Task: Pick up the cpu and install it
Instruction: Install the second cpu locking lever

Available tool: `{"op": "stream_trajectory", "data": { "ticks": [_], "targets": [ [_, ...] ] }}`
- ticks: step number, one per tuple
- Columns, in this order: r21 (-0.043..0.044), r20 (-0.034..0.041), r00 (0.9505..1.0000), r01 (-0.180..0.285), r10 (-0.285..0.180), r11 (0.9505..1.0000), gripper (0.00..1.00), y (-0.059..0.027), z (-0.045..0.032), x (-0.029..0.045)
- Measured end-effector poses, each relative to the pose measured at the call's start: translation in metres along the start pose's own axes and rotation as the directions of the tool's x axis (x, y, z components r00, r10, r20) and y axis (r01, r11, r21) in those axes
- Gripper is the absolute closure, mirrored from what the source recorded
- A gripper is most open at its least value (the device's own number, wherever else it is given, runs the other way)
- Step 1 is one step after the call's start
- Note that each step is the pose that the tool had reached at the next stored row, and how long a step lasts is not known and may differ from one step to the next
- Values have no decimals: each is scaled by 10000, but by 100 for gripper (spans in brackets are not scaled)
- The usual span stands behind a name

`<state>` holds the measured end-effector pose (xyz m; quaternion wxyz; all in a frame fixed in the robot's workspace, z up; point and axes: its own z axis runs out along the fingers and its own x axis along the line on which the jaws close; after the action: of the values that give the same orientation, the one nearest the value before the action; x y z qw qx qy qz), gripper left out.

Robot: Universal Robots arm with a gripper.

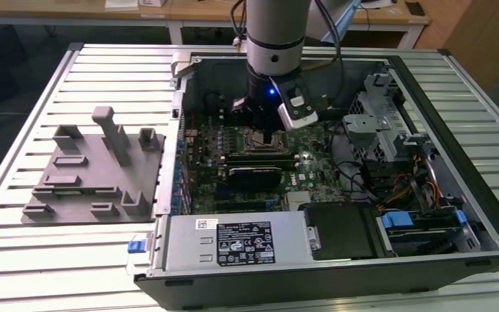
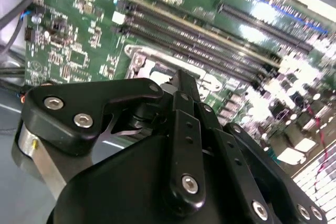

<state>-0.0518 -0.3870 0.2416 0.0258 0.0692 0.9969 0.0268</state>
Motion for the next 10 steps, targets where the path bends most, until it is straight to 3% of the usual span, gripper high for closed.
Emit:
{"op": "stream_trajectory", "data": {
  "ticks": [10],
  "targets": [
    [-48,-7,10000,-3,3,10000,89,-63,83,53]
  ]
}}
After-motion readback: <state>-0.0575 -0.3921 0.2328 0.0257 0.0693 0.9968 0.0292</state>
